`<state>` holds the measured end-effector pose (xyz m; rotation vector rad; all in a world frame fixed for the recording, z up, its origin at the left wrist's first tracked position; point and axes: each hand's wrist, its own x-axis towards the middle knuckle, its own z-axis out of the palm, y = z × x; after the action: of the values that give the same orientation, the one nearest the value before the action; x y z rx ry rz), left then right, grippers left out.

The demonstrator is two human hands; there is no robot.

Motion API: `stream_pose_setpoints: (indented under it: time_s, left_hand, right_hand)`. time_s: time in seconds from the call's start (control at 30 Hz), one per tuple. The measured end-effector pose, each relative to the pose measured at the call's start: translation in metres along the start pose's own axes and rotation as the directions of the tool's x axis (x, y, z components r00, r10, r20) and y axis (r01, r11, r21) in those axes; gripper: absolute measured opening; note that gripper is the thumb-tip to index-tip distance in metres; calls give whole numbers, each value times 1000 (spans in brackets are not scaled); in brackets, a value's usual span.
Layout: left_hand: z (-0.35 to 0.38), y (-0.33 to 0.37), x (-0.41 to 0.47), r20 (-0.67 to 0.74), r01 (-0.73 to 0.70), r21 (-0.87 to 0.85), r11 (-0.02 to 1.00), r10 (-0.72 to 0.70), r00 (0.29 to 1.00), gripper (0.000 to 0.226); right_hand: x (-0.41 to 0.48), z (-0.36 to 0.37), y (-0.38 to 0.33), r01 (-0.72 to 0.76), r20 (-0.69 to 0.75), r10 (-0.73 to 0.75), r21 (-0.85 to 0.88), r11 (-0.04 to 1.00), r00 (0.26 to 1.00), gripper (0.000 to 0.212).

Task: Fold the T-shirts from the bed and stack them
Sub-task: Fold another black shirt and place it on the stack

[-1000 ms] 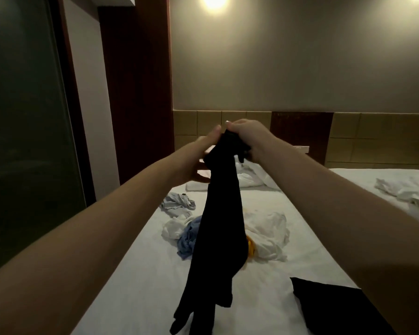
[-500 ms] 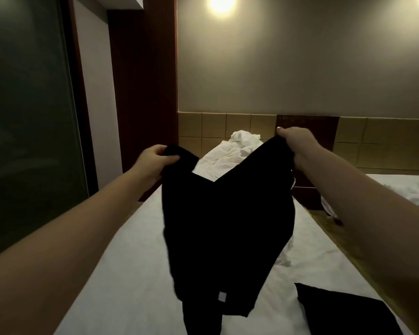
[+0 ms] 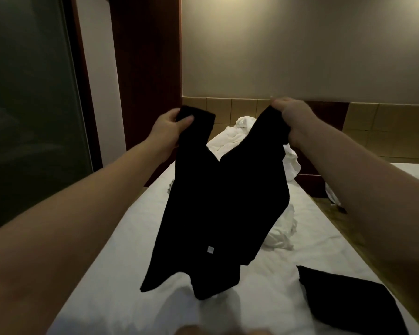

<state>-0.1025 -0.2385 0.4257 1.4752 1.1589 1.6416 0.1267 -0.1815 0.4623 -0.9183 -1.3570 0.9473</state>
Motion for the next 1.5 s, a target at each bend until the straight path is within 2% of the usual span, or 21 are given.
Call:
stream_pose_setpoints:
  time_s: [0.13, 0.23, 0.3, 0.37, 0.43, 0.5, 0.57, 0.67, 0.73, 0.87, 0.97, 1.0, 1.07, 1.13, 1.17, 1.23, 1.27, 1.33, 1.37, 1.4, 1.5]
  left_hand:
    - [0, 14, 1, -132, -26, -49, 998, 19, 991, 29]
    - [-9, 17, 5, -134, -6, -2, 1000, 6, 991, 30]
    - [-8, 15, 5, -66, 38, 158, 987, -28, 997, 37]
    - [-3, 11, 1, 69, 120, 366, 923, -155, 986, 54]
    - [5, 6, -6, 242, 149, 567, 810, -337, 910, 83]
    - [20, -3, -14, 386, 103, 608, 787, -406, 828, 102]
    - [37, -15, -16, 418, 76, 487, 870, -309, 854, 89]
    - [43, -22, -5, 256, 57, 378, 924, -163, 953, 55]
    - [36, -20, -3, 233, 91, 396, 914, -196, 953, 46]
    - [38, -21, -8, 316, 61, 445, 893, -221, 923, 36]
    - [43, -27, -6, 263, 76, 397, 915, -192, 945, 31]
    - [43, -28, -3, 245, 93, 366, 926, -193, 950, 30]
    - [43, -28, 2, 210, 159, 260, 952, -217, 953, 30]
    - [46, -25, 7, 168, 229, 107, 968, -245, 955, 29]
    - [49, -23, 9, 136, 255, 24, 967, -256, 957, 31]
    - [58, -21, 14, 58, 304, -171, 937, -298, 953, 33]
    - [63, -19, 16, 32, 334, -276, 901, -339, 940, 33]
    - [72, -16, 20, -1, 371, -422, 827, -410, 912, 35]
    - [76, -14, 21, -18, 374, -459, 806, -429, 903, 36]
    - [79, -13, 23, -31, 370, -488, 791, -439, 898, 38]
    - [80, -10, 26, -102, 340, -531, 776, -457, 883, 43]
  right_hand:
    - [9, -4, -6, 8, -90, -11, -32, 999, 996, 19]
    - [4, -8, -5, -84, -95, 94, 106, 991, 991, 14]
    - [-1, -6, -1, -160, -65, 181, 246, 956, 981, 16]
    - [-7, 5, 1, -217, 3, 230, 348, 912, 973, 21]
    - [-12, 24, 2, -238, 70, 229, 389, 890, 971, 24]
    - [-16, 45, 2, -236, 123, 203, 411, 881, 971, 20]
    - [-19, 61, 2, -218, 178, 154, 426, 878, 972, 18]
    - [-14, 65, 1, -178, 175, 107, 461, 869, 979, 18]
    - [-6, 57, 0, -163, 121, 116, 535, 829, 986, 24]
    - [9, 42, -7, -154, 87, 131, 682, 715, 988, 29]
    - [12, 40, -19, -96, 38, 103, 764, 638, 994, 35]
    - [13, 37, -21, -46, -8, 81, 765, 642, 997, 33]
    - [17, 29, -19, 8, -58, 49, 725, 689, 997, 23]
    - [18, 18, -10, 8, -7, -4, 681, 732, 1000, 12]
    - [15, 14, -2, -8, 42, -23, 623, 782, 999, 11]
    - [1, 13, 20, -57, 141, 3, 383, 922, 990, 10]
    - [-9, 16, 35, -100, 204, 46, 266, 959, 978, 28]
    - [-29, 21, 68, -162, 289, 113, 155, 975, 951, 75]
    - [-39, 25, 84, -154, 326, 111, 110, 982, 939, 87]
    - [-51, 28, 101, -126, 366, 103, 39, 991, 925, 86]
    - [-80, 30, 137, 1, 394, 96, -239, 971, 914, 54]
